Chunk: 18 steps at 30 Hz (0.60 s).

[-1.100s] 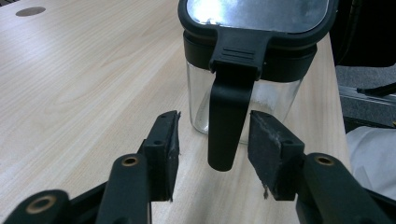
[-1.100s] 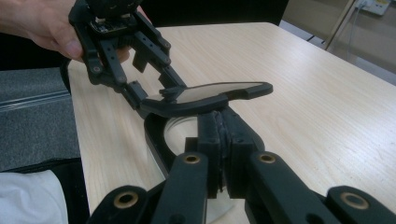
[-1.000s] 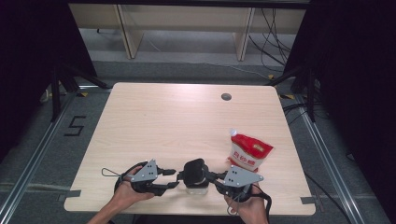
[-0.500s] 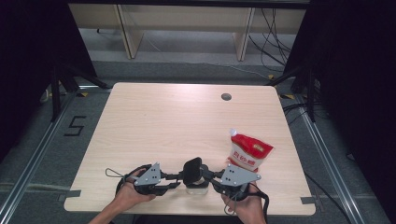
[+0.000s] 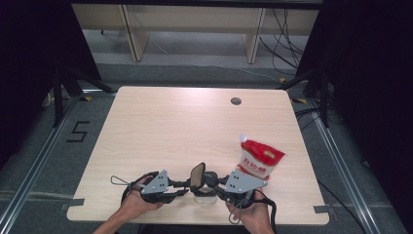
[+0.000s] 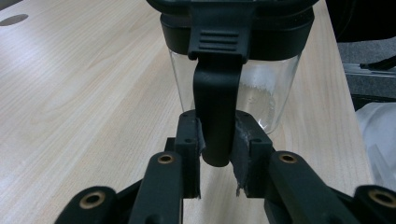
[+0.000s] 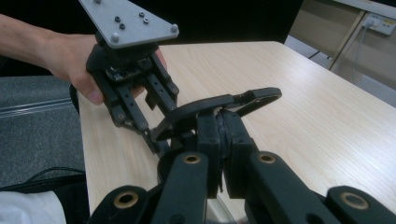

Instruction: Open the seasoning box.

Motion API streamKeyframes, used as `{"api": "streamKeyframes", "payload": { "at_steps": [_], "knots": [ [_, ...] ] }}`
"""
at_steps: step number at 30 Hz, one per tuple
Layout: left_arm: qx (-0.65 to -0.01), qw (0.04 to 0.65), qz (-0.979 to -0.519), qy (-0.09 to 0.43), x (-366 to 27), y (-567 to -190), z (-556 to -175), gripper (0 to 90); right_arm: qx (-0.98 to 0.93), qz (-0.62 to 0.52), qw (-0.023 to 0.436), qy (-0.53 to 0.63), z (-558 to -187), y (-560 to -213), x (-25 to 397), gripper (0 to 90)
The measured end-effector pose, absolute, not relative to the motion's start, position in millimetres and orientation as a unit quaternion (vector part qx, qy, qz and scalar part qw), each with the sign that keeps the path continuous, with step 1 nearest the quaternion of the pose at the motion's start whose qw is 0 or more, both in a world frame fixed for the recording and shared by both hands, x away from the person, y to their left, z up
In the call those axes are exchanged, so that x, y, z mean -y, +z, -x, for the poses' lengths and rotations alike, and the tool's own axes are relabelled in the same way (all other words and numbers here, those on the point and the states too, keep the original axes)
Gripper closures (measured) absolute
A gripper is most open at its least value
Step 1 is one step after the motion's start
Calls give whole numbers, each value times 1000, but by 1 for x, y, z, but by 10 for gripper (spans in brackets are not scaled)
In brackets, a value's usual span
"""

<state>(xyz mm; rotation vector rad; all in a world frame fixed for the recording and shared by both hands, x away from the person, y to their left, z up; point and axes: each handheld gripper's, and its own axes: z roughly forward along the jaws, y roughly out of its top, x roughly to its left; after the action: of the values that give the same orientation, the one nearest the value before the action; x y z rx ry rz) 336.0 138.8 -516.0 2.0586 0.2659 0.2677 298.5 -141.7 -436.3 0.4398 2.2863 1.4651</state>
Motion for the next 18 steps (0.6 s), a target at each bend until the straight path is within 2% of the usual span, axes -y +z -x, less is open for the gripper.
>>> {"api": "streamKeyframes", "payload": {
  "at_steps": [18],
  "knots": [
    [-113,498,-851,120,-137,-516,-334,731,-817,-137,186,528,-300,-427,117,882]
  ]
}}
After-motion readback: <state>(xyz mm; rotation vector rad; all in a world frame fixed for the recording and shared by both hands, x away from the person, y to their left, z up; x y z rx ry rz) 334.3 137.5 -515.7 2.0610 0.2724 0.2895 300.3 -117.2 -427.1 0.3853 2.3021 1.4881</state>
